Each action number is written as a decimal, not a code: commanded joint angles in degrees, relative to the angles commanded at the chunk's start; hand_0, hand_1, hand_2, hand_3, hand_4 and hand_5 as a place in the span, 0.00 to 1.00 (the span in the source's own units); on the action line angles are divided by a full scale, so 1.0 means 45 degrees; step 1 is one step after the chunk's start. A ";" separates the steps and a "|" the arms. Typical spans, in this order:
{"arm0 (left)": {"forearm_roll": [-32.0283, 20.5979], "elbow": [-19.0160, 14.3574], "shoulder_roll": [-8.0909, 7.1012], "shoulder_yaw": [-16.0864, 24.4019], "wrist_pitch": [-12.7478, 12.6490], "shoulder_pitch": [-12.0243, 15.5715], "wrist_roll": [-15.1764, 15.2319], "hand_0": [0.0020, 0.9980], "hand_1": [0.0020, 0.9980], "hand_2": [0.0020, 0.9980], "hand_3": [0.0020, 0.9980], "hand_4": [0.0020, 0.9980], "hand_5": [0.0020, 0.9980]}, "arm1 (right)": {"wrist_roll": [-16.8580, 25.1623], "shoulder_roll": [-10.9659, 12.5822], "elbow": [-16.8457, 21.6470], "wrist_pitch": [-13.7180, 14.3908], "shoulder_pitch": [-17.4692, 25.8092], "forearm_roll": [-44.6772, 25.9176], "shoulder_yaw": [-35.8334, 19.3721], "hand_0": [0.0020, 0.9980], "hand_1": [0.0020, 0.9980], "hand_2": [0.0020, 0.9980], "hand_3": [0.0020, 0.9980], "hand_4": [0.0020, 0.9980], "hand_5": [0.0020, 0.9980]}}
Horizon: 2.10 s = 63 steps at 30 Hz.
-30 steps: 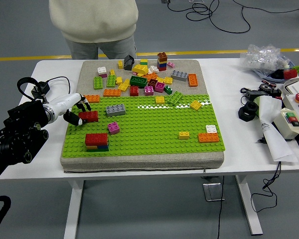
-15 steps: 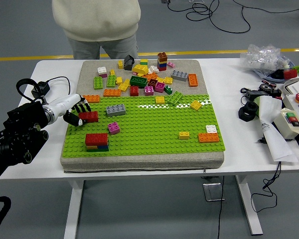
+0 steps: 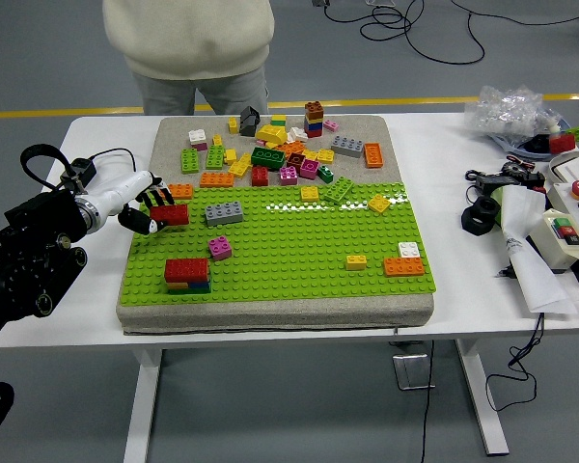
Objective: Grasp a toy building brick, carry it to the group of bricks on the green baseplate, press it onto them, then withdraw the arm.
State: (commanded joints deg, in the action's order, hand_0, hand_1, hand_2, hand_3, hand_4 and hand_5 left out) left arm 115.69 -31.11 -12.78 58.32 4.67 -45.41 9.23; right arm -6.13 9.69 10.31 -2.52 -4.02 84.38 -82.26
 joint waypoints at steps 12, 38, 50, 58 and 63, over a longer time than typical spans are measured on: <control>0.0201 -0.2611 -0.0897 0.0811 0.0328 0.1118 -0.0281 0.62 0.55 0.51 0.51 0.51 0.00 | 0.0042 0.0062 0.0000 -0.0002 0.0089 0.0026 -0.0182 0.77 0.71 0.77 0.76 0.97 0.70; -0.0550 -0.4696 -0.1516 0.1096 0.0570 0.2138 -0.0375 0.61 0.53 0.50 0.51 0.47 0.00 | 0.0059 0.0044 0.0000 -0.0010 0.0200 0.0130 -0.0317 0.77 0.71 0.77 0.76 0.97 0.70; -0.0877 -0.6819 -0.2313 0.1710 0.0761 0.3547 -0.0535 0.61 0.53 0.50 0.51 0.47 0.00 | 0.0059 0.0042 0.0000 -0.0018 0.0337 0.0123 -0.0402 0.77 0.71 0.77 0.77 0.97 0.70; -0.0919 -0.7871 -0.2581 0.1976 0.0867 0.4255 -0.0623 0.61 0.53 0.50 0.51 0.47 0.00 | 0.0060 0.0075 0.0000 -0.0008 0.0348 0.0088 -0.0430 0.77 0.71 0.77 0.77 0.97 0.70; -0.0973 -0.8433 -0.2674 0.2132 0.0924 0.4580 -0.0684 0.61 0.53 0.50 0.51 0.47 0.00 | 0.0054 0.0104 0.0000 -0.0004 0.0354 0.0083 -0.0464 0.77 0.71 0.77 0.77 0.97 0.70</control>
State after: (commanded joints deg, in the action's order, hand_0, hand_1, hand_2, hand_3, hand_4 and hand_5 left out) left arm 111.32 -69.06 -24.81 67.92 8.83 -24.80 6.15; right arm -5.88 10.15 10.31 -2.53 -2.43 84.76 -84.35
